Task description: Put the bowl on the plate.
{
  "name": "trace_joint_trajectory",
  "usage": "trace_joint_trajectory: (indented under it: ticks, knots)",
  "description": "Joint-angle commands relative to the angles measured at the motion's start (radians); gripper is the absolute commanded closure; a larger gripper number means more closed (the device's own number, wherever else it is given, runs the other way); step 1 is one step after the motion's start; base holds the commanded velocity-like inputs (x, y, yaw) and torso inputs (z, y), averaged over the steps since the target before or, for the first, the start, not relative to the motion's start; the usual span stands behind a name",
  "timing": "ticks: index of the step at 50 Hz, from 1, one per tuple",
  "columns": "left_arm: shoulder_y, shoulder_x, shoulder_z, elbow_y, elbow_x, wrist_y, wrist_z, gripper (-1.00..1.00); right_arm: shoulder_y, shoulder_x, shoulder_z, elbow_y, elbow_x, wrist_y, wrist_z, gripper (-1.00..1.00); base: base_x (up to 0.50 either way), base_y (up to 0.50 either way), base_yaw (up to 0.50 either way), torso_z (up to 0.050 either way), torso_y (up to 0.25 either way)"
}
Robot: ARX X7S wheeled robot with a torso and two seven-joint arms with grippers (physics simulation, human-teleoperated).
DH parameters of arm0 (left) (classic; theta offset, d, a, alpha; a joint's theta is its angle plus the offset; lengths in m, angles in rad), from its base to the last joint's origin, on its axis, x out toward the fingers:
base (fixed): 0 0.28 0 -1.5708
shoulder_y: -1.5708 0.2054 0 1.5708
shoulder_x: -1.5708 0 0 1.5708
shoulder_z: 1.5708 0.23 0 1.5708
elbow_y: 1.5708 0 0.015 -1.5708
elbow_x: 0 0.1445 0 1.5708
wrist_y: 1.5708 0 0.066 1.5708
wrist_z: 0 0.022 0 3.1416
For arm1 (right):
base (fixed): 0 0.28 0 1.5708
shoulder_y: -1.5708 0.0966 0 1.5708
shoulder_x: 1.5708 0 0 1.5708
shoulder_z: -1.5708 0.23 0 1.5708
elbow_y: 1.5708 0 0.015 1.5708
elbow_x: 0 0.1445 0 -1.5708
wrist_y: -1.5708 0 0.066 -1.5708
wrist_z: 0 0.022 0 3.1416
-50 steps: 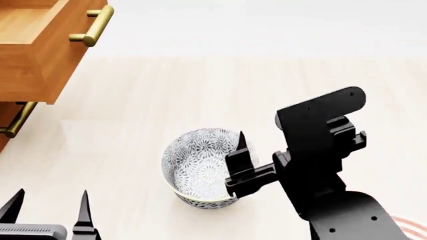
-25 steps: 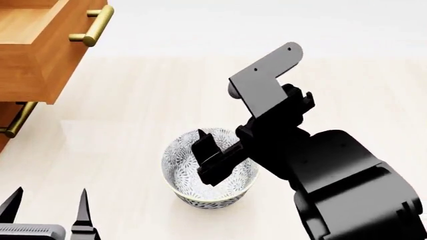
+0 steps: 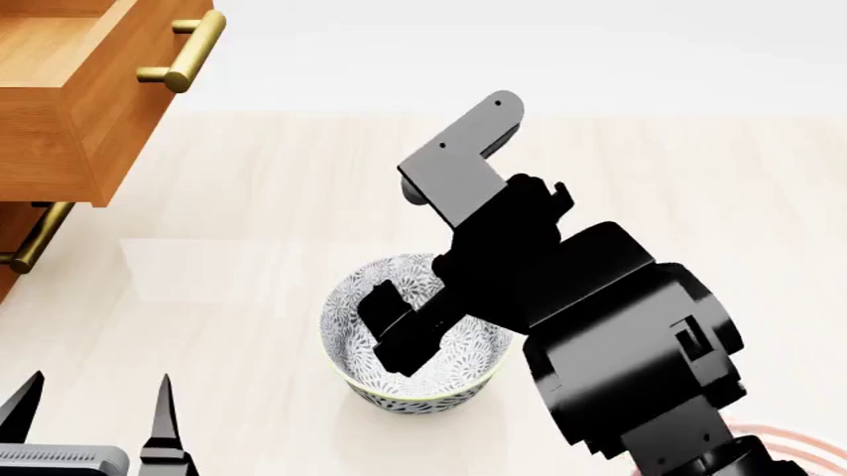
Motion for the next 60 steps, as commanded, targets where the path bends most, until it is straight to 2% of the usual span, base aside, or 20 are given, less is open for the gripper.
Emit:
trace_joint_trajectory:
  ticks: [1, 22, 41, 60]
  knots:
    - [0.000, -0.003, 0.005, -0.003, -0.002, 0.002, -0.005, -1.00, 0.019, -0.031, -0.071, 0.080, -0.024, -0.018, -0.030, -1.00, 0.00, 0.00, 0.00, 0.000, 0.000]
    - [-0.002, -0.011, 0.013, 0.010, -0.010, -0.010, -0.016, -1.00, -0.001, -0.070, -0.136, 0.147, -0.033, -0.056, -0.060, -1.00, 0.00, 0.00, 0.00, 0.000, 0.000]
    - [-0.001, -0.018, 0.017, 0.006, -0.017, -0.002, -0.023, -1.00, 0.047, -0.178, -0.189, 0.417, -0.068, -0.206, -0.100, -1.00, 0.00, 0.00, 0.00, 0.000, 0.000]
    - [0.002, -0.026, 0.019, 0.008, -0.029, 0.002, -0.030, -1.00, 0.030, -0.233, -0.238, 0.504, -0.075, -0.258, -0.119, -1.00, 0.00, 0.00, 0.00, 0.000, 0.000]
